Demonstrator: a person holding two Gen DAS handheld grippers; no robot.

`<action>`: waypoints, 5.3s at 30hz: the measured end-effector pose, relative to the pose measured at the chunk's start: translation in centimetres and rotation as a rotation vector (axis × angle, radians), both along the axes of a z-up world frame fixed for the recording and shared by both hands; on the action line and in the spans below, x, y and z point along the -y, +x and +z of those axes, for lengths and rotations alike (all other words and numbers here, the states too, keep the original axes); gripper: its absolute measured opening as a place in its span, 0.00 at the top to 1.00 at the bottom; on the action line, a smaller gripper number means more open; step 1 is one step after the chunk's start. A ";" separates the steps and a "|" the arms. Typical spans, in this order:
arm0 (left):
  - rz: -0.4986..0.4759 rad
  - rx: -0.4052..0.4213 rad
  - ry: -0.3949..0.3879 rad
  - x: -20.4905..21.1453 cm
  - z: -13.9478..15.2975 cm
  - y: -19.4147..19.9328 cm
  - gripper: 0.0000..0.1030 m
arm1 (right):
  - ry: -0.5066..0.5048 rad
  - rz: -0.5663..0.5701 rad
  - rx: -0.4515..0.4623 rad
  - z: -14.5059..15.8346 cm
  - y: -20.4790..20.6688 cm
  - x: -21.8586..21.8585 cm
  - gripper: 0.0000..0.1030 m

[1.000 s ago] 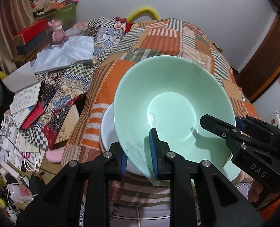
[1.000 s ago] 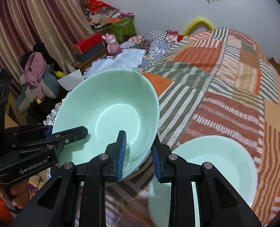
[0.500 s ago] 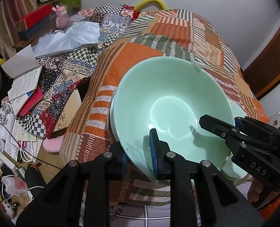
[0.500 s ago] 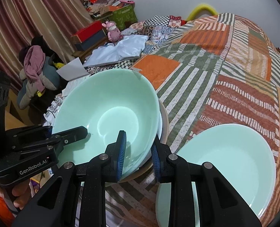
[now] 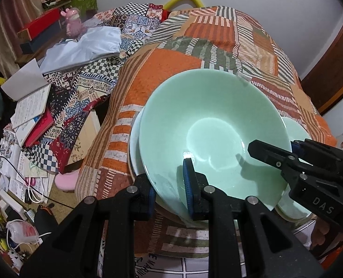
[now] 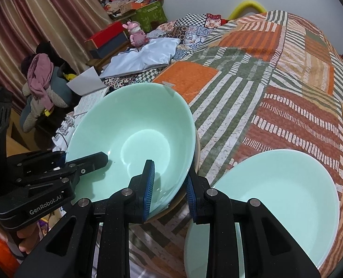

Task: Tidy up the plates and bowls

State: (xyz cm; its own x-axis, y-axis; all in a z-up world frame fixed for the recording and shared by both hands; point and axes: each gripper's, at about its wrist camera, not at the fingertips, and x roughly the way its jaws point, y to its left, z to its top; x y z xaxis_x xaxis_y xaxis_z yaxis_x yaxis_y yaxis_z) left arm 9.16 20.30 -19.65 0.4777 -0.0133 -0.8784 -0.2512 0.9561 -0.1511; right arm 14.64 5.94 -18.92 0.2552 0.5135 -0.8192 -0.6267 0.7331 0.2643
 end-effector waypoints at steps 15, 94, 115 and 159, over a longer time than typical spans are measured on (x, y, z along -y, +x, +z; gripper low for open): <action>0.024 -0.002 0.014 -0.1 1.0 0.2 0.80 | 0.015 0.006 -0.009 0.3 0.2 0.9 0.74; 0.025 0.067 -0.058 1.4 1.9 0.2 0.57 | 0.031 -0.061 0.010 1.1 0.8 2.7 0.72; -0.140 0.114 -0.069 10.3 4.2 2.1 0.57 | 0.035 -0.217 0.082 3.4 0.1 11.8 0.72; -0.204 0.232 0.004 14.0 7.2 2.0 0.56 | 0.085 -0.316 0.193 6.9 -2.7 19.1 0.67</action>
